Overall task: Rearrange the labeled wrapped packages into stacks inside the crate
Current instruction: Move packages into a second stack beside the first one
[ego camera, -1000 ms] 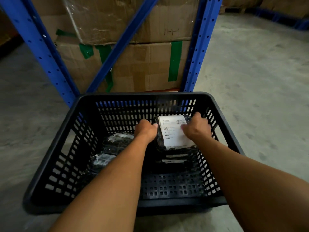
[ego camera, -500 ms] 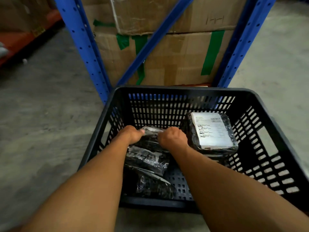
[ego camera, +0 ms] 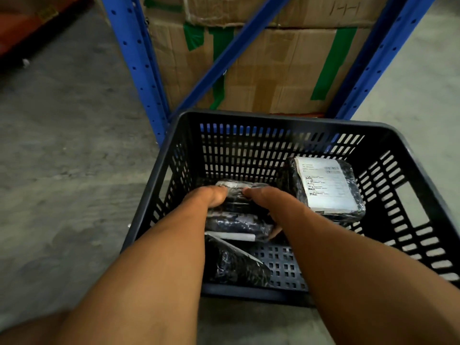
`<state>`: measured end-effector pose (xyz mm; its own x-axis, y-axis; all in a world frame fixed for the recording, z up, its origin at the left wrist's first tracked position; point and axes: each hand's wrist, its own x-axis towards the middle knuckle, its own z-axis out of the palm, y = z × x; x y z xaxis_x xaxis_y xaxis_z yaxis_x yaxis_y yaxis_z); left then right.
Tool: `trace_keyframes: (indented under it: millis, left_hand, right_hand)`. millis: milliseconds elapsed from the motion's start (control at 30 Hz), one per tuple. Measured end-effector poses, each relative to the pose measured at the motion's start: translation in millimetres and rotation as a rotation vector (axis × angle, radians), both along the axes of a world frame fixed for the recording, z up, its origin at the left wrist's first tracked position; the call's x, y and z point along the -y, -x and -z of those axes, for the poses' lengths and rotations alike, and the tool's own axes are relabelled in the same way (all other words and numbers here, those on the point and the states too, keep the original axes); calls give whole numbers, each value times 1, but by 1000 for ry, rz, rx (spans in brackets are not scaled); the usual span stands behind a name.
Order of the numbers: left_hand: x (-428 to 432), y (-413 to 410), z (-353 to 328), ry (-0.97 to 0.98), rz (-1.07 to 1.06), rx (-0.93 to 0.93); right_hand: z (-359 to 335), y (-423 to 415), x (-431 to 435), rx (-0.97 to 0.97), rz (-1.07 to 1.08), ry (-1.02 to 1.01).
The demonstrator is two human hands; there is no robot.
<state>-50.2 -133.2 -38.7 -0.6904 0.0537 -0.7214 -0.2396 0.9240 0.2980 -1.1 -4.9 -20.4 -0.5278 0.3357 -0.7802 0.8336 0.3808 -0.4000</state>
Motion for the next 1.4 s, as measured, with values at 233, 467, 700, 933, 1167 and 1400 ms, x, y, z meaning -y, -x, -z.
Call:
trace_keyframes:
  millis: [233, 467, 700, 933, 1167, 1400]
  left_hand:
    - [1, -19, -22, 96, 21, 167]
    - [-3, -25, -32, 3, -76, 137]
    - [17, -25, -62, -139, -373, 125]
    - [26, -26, -92, -482, -570, 155]
    - [33, -21, -111, -1037, -942, 160]
    - [22, -27, -142, -1135, -787, 115]
  right_hand:
    - [-18, -22, -10, 94, -291, 31]
    - [-9, -26, -12, 53, -178, 1]
    - [-34, -27, -7, 74, 81, 261]
    - [-57, -40, -31, -68, 167, 438]
    - [-66, -51, -37, -711, 277, 319]
    - [-72, -52, -38, -1109, -9, -183]
